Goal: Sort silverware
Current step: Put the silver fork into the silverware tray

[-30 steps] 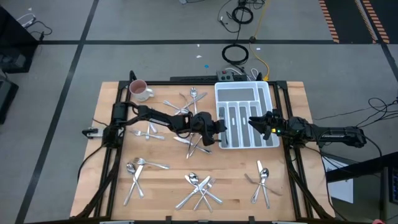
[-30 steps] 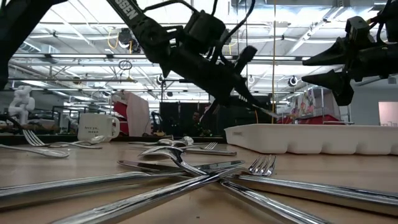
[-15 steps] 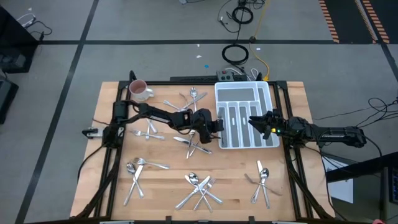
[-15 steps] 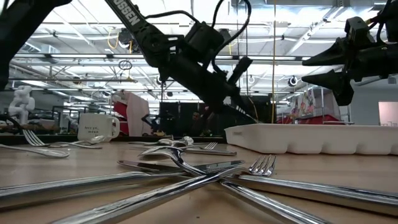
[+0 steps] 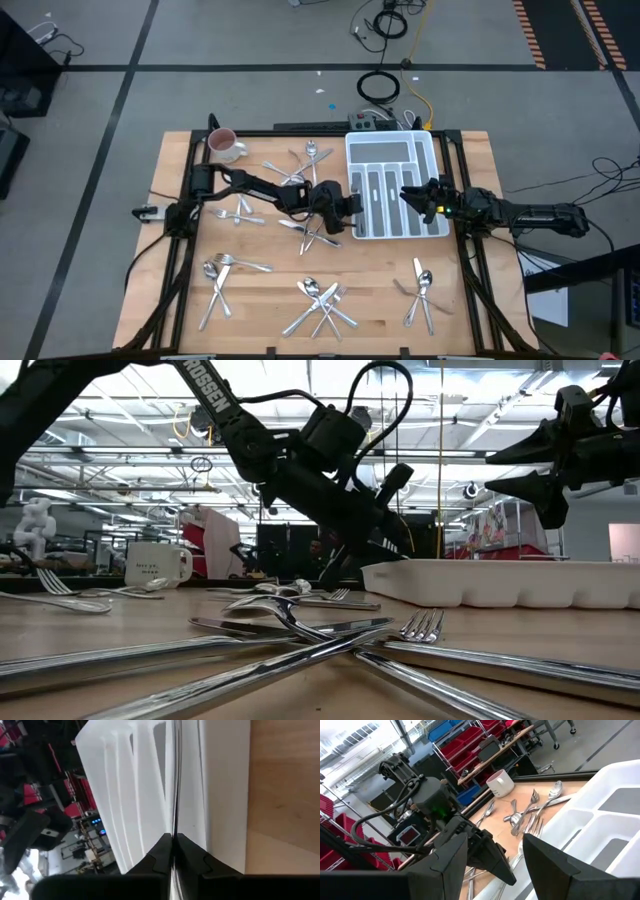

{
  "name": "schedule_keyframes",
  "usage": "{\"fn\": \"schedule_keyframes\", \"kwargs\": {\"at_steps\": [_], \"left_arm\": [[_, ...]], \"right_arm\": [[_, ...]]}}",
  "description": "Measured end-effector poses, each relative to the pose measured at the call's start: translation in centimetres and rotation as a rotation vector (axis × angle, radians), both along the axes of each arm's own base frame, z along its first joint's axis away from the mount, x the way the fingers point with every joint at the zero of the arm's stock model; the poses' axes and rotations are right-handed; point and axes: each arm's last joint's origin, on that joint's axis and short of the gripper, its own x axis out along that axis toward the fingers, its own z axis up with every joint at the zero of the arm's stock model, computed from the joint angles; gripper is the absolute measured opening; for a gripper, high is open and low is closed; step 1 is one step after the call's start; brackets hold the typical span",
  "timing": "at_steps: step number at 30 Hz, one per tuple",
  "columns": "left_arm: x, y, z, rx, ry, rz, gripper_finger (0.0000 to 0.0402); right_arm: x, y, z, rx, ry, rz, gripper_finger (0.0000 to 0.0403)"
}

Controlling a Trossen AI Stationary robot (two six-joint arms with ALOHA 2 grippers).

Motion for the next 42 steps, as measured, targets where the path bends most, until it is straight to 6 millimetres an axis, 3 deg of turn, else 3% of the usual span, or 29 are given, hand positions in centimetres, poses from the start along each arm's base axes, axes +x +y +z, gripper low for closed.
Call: {"fn": "schedule_keyframes", "kwargs": {"at_steps": [11, 22, 42], "left_arm": [[0.1, -0.2, 0.1, -0.071, -0.018, 0.030, 0.0057], [0.9, -0.7, 0.7, -0.264, -0.045, 0.139, 0.0059], [0.8, -0.8, 0.9, -0.207, -0.059, 0.366, 0.0060]], "right_arm": [[0.0, 0.0, 0.0, 0.000, -0.001, 0.001, 0.0185], [0.0, 0.0, 0.1, -0.007, -0.004, 0.005, 0.0185], [0.0, 0.0, 0.1, -0.004, -0.005, 0.005, 0.0205]]}}
